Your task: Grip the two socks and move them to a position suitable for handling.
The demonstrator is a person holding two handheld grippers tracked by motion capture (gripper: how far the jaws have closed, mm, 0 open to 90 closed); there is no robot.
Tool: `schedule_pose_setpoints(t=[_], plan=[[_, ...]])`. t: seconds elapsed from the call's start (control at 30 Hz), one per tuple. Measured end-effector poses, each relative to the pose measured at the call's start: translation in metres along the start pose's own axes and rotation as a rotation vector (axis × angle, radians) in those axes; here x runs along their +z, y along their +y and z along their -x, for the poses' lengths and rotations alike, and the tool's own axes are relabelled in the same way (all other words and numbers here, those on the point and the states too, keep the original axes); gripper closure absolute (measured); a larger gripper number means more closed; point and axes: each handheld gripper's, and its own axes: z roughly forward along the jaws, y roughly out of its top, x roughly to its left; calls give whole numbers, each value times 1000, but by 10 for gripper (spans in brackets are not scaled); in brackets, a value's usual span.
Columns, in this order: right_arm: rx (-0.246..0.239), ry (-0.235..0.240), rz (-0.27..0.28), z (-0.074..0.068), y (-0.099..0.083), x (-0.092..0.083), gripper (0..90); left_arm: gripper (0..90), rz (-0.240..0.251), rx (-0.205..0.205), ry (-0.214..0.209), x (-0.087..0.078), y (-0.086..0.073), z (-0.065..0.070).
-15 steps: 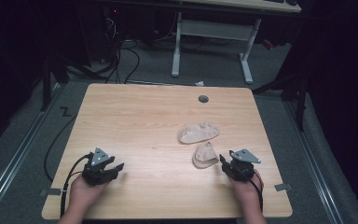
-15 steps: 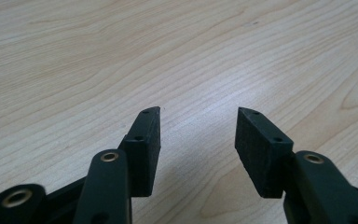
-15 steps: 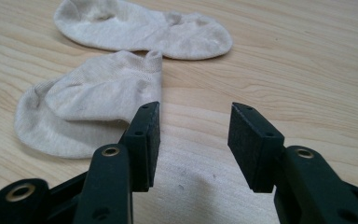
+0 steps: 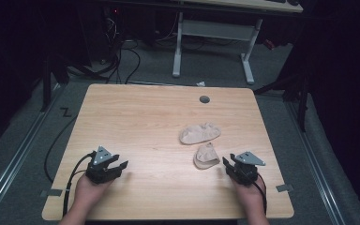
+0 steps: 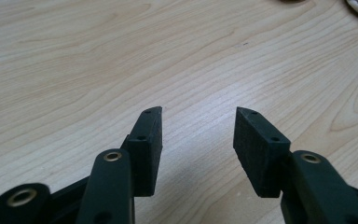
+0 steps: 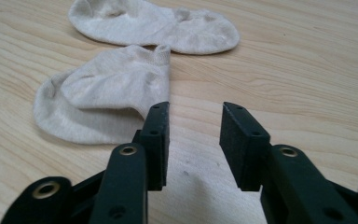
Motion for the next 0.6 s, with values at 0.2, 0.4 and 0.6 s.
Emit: schedule_pose_setpoints(t=[0.2,0.4,0.6], plan=[[5,13,2,-7,8,6,750,546,36,-16,-6,-10,0,-3],[33,20,22,-11,18,6,843,553,41,-22,6,-12,-1,-4],[-3,33,32,-13,27,9,839,543,35,-23,-3,-12,-3,-4]])
